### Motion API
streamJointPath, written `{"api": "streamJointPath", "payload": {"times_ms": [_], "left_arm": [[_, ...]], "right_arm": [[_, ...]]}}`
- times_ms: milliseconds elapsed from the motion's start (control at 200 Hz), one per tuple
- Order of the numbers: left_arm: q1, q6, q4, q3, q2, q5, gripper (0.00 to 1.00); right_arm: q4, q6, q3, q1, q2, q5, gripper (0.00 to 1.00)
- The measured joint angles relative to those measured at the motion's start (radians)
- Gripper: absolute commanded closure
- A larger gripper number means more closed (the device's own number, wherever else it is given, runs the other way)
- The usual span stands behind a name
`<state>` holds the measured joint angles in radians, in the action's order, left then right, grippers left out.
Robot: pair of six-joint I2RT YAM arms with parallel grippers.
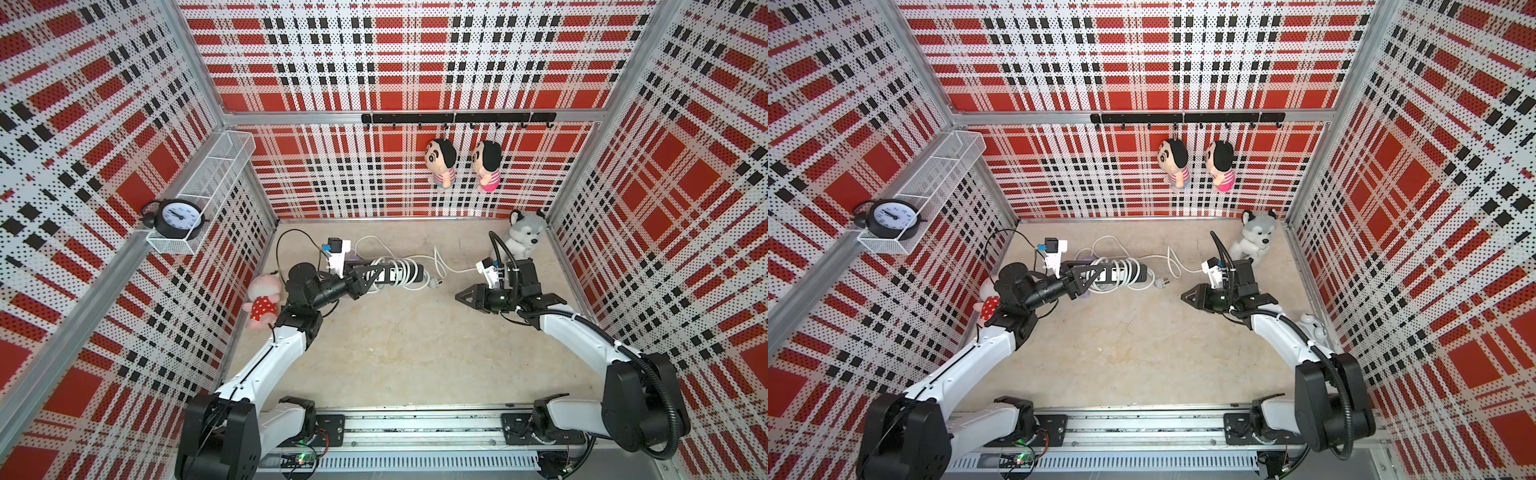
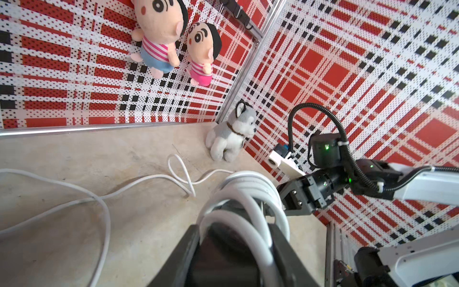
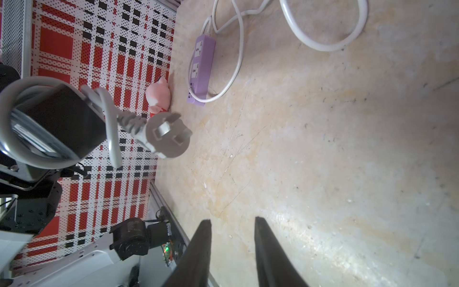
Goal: Unwrap the cord wrapped around the power strip
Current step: Unwrap the power cord from the power strip.
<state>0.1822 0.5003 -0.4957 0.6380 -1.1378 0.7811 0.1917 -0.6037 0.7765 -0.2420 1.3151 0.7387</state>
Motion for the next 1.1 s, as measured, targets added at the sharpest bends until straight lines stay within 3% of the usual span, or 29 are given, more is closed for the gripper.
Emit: {"api": "streamJointPath", "payload": {"times_ms": [401,967,1097], "left_arm": [[0.042,0.102,-0.089,-0.001,0.000,0.034,1.00],[0.102,0.154,-0.246,-0.017,-0.049,0.029,1.00],[0.102,0.145,-0.273,-0.029,-0.061,0.054,1.00]], "right_arm": [[-0.183,-0.068,0.057,-0.028,0.084,-0.056,0.58],[-0.362,-0.229,0.041,-0.118,0.119,0.018,0.66],[-0.333,-0.212,0.067,-0.117,0.112,0.018,0.54]]}}
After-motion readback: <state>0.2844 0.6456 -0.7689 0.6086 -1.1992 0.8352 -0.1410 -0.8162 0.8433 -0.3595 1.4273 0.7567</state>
